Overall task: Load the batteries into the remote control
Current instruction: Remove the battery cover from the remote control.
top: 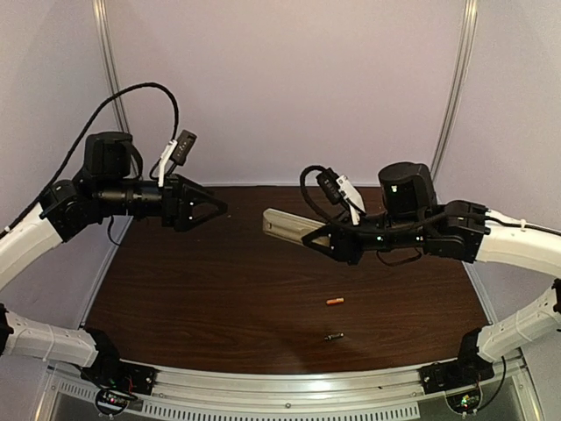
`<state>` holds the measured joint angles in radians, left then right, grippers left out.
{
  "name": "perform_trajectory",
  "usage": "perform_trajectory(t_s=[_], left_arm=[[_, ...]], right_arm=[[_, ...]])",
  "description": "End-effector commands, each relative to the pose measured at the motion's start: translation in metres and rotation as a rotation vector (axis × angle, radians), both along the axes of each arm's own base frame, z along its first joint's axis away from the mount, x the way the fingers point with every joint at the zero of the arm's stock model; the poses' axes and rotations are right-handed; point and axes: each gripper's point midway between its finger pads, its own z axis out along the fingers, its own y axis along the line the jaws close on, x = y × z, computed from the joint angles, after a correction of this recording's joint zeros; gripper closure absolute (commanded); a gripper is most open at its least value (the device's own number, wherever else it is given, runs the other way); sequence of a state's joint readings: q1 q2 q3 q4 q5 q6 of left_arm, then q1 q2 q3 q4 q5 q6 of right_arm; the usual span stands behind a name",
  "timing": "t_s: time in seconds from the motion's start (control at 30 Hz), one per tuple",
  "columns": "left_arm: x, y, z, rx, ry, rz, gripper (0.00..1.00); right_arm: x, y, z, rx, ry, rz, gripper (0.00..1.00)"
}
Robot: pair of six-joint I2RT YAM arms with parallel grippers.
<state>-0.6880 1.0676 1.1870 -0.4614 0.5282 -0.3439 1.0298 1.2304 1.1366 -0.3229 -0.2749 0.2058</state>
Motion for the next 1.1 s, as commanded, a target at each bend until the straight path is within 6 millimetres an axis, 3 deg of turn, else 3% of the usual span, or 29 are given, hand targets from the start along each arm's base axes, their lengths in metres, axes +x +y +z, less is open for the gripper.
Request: perform_trajectory(t_s=[0.0, 0.2, 0.33, 0.53, 0.77, 1.07], left_arm=[[0.035, 0.003, -0.045, 0.04, 0.056, 0.167, 0.04], [0.045, -0.005, -0.066, 0.02, 0.113, 0.194, 0.17], [0.053, -0.014, -0.085, 0.071, 0.138, 0.206, 0.24], [0.056, -0.036, -0.113, 0.162, 0.193, 0.169, 0.36], [0.064, -0.054, -0.136, 0.232, 0.246, 0.163, 0.4], [0.064, -0.07, -0.158, 0.288, 0.291, 0.131, 0.47]], right_arm=[[0.015, 0.014, 0.006, 0.267, 0.233, -0.013, 1.0], [0.048, 0.014, -0.039, 0.364, 0.444, -0.151, 1.0], [0.058, 0.024, -0.067, 0.393, 0.544, -0.18, 1.0], [0.066, 0.037, -0.083, 0.43, 0.62, -0.19, 1.0], [0.068, 0.045, -0.106, 0.4, 0.688, -0.208, 1.0], [0.071, 0.05, -0.113, 0.393, 0.711, -0.218, 1.0]])
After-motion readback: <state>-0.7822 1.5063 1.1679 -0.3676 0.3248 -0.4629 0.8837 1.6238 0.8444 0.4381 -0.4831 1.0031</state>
